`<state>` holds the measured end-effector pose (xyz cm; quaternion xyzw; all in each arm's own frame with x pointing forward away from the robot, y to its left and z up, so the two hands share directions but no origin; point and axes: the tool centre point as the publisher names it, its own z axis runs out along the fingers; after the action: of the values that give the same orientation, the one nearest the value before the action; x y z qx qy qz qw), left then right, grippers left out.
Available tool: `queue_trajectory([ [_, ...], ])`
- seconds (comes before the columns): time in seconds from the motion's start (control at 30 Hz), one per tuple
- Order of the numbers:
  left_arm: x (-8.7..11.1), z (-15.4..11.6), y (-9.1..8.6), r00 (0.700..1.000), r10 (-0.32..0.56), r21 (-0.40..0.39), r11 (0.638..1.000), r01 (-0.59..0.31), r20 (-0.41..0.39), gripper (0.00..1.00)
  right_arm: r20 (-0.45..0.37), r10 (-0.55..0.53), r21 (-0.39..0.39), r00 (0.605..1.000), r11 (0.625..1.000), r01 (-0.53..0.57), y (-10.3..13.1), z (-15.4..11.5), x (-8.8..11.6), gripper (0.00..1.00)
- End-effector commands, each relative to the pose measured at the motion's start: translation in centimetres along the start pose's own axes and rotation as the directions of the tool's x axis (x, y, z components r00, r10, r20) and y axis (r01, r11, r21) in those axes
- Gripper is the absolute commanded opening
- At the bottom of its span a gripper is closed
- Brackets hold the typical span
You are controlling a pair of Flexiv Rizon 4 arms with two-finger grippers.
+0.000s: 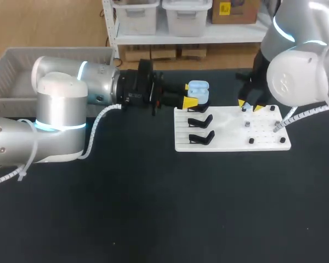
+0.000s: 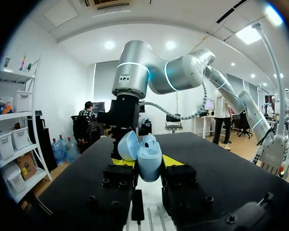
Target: Pick up each earbud case from the left stands, insert the matching earbuds, close the lid, and place the case in the box.
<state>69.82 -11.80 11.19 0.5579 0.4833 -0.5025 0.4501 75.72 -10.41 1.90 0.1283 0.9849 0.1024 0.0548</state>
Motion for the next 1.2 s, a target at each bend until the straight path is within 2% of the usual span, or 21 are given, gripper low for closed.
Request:
queue_trajectory([
  [0.03,0.1,0.0,-0.1,1.000,0.003,-0.006,1.000,-0.003,0.002,0.00,-0.001,0.003,-0.001,1.000,1.000,-0.003,0.0,0.1,-0.1,0.36],
  [0.6,0.1,0.0,-0.1,1.000,0.003,-0.006,1.000,-0.003,0.002,0.00,-0.005,0.007,0.005,1.000,1.000,-0.007,0.2,0.7,-0.3,0.30],
  [0.77,0.1,0.0,-0.1,1.000,0.003,-0.006,1.000,-0.003,0.002,0.00,-0.005,0.009,0.006,1.000,1.000,-0.009,0.2,0.7,-0.3,0.20],
  [0.93,0.1,0.0,-0.1,1.000,0.003,-0.006,1.000,-0.003,0.002,0.00,-0.006,0.012,0.012,1.000,1.000,-0.012,0.2,0.7,-0.4,0.00],
  [1.2,0.1,0.0,-0.1,1.000,0.003,-0.006,1.000,-0.003,0.002,0.00,0.005,0.025,0.013,1.000,1.000,-0.025,0.1,-0.3,-0.2,0.00],
])
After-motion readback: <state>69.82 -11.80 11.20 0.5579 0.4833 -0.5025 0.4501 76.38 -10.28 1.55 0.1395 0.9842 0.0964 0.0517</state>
